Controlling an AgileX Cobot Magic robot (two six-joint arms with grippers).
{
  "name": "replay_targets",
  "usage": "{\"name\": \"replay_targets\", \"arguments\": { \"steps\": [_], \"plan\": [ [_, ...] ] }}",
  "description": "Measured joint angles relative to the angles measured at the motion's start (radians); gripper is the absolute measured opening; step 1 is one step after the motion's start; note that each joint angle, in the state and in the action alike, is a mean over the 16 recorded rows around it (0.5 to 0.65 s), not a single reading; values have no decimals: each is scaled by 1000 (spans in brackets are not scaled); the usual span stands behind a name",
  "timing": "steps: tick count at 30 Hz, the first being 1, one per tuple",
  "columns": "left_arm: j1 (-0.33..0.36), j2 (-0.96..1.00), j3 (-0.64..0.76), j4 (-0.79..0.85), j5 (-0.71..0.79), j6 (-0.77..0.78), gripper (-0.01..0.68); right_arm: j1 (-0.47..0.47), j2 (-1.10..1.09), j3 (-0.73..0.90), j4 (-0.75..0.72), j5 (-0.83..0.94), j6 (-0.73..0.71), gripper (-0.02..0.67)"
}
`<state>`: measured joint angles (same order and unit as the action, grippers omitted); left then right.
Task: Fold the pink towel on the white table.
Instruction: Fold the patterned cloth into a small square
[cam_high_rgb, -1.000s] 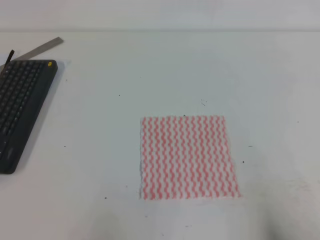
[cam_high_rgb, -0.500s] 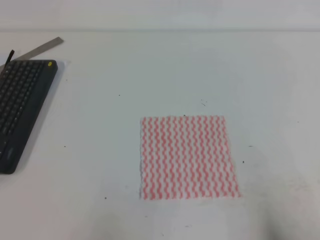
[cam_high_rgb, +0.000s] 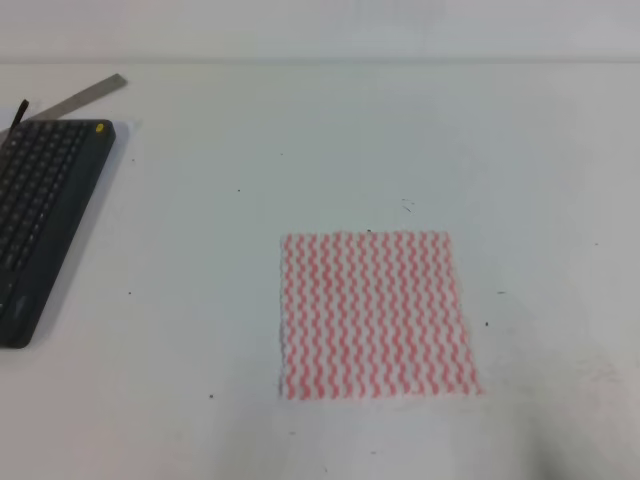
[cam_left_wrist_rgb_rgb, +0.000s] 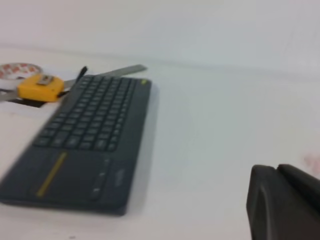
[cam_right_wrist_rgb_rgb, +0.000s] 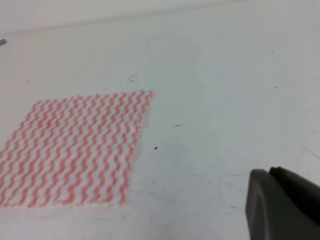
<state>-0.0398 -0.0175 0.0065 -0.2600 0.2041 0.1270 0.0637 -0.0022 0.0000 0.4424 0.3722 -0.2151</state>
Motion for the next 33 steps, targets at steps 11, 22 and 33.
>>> {"name": "replay_targets", "arguments": {
  "steps": [11,22,33],
  "plan": [
    [0,5,-2,-296,-123,-33,-5,0,2,0,261,-185,-1,-20],
    [0,12,-24,-352,-151,-18,-5,0,3,-12,564,-324,-20,-20],
    [0,231,-223,-373,19,37,-4,0,159,-186,481,-129,-31,-21]
  ]
}}
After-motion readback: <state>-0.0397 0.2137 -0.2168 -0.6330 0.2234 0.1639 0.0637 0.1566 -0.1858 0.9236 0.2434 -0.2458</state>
